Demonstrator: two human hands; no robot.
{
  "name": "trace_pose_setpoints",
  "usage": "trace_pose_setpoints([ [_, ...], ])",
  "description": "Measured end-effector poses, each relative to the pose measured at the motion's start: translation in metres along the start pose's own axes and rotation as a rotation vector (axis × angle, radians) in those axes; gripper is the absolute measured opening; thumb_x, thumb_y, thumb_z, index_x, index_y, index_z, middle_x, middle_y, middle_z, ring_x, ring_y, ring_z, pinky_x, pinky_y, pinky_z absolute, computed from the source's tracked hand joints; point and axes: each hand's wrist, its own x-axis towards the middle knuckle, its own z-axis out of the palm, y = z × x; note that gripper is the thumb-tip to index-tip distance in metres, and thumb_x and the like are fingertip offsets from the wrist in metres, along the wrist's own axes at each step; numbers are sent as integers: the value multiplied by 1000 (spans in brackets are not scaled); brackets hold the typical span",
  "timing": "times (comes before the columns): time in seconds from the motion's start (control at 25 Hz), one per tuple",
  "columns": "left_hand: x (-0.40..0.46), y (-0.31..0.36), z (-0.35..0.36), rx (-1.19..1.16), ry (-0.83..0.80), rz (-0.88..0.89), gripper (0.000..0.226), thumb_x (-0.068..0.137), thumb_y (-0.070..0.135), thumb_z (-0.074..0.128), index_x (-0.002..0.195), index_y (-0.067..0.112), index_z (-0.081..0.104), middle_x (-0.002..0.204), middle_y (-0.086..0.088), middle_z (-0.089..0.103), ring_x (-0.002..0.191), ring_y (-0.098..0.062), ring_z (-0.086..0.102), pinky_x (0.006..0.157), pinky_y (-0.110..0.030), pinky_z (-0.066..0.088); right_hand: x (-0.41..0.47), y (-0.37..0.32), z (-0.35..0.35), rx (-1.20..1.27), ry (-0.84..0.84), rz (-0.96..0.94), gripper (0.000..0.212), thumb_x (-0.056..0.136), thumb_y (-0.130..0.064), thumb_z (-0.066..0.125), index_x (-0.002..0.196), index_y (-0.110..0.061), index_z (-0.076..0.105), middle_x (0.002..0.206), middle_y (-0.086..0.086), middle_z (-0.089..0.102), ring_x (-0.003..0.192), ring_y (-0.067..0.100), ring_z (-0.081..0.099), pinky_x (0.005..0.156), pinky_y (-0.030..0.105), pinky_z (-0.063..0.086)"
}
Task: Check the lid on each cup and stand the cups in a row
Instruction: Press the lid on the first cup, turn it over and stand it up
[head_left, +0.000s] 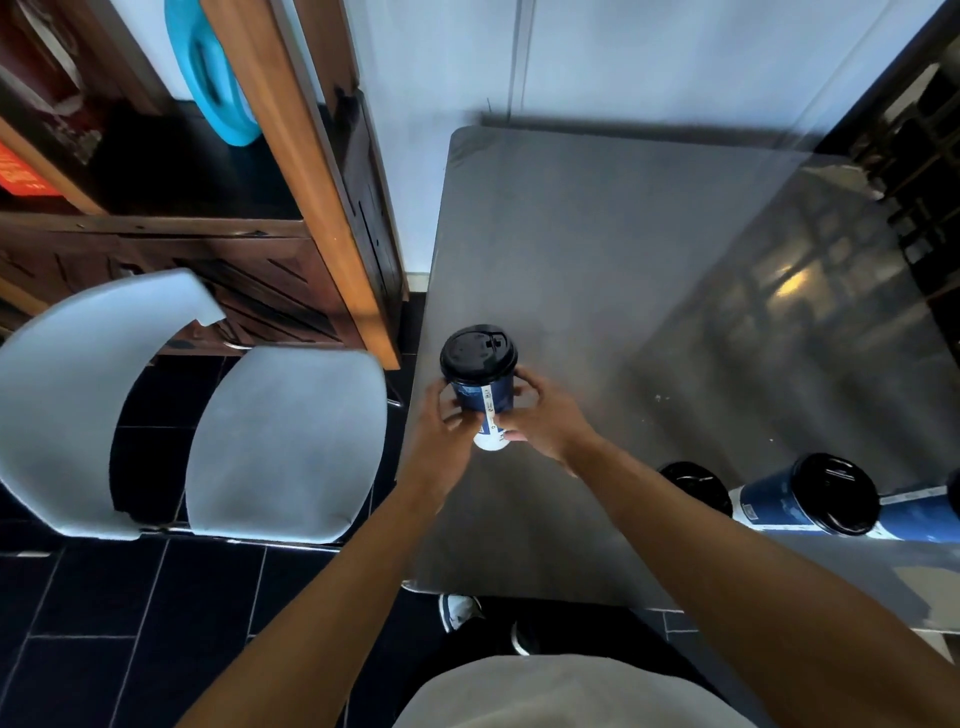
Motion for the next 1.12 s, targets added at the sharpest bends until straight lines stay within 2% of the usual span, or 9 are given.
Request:
trace_pose_setpoints([
  [0.12,37,10,7,-3,-17,16,66,87,5,77,141,30,48,128,0,71,113,-13,70,98,-35,58,31,-13,-12,-130,48,-62,74,73,-10,81,141,-24,54,116,1,69,100,19,68,74,16,52],
  [0.16,50,14,9,-8,-18,15,66,86,2,77,141,26,49,127,-3,71,113,-14,70,98,-35,59,41,-18,-15,-135,58,-76,71,73,-8,81,139,-22,55,114,0,69,99,17,67,70,12,49],
  [0.32,99,34,13,-28,4,8,61,81,-8,77,125,27,52,123,-10,68,115,-25,69,95,-36,59,90,-35,-23,-122,28,-102,68,76,-3,81,136,-18,52,118,2,68,106,20,67,89,30,55],
  [0.44,137,53,17,-3,26,15,67,79,-14,77,121,32,51,118,1,68,113,-19,69,87,-26,57,132,-46,-26,-127,30,-158,70,73,-11,87,133,-16,51,116,-2,65,104,15,67,85,24,55],
  [0.56,172,64,19,2,28,32,70,80,-15,76,133,19,47,126,-7,65,118,-21,66,96,-33,57,167,-55,-29,-101,67,-178,70,72,-12,88,130,-15,50,118,1,63,102,13,65,85,19,54],
  [0.76,203,67,23,50,43,39,66,80,-18,72,131,14,46,130,-12,63,122,-22,64,101,-38,56,199,-57,-29,-93,85,-164,64,72,-11,87,119,-26,46,115,0,66,101,13,67,70,10,51],
  [0.92,211,57,21,112,38,28,66,82,-18,69,136,10,44,122,5,62,109,8,63,92,-19,54,205,-55,-27,-83,97,-144,70,71,-11,89,127,-20,47,118,-2,66,104,12,67,72,8,49],
  [1.0,212,54,20,139,38,19,67,83,-19,66,137,13,43,118,13,59,103,16,61,91,-19,54,206,-54,-27,-93,93,-138,72,71,-11,89,129,-20,47,118,-1,67,104,12,68,75,10,50],
  [1.12,210,51,19,130,21,14,72,83,-22,62,141,16,40,121,7,59,113,4,61,92,-27,54,207,-53,-26,-113,92,-109,67,73,-8,86,128,-20,48,120,-1,66,109,16,67,78,15,51],
])
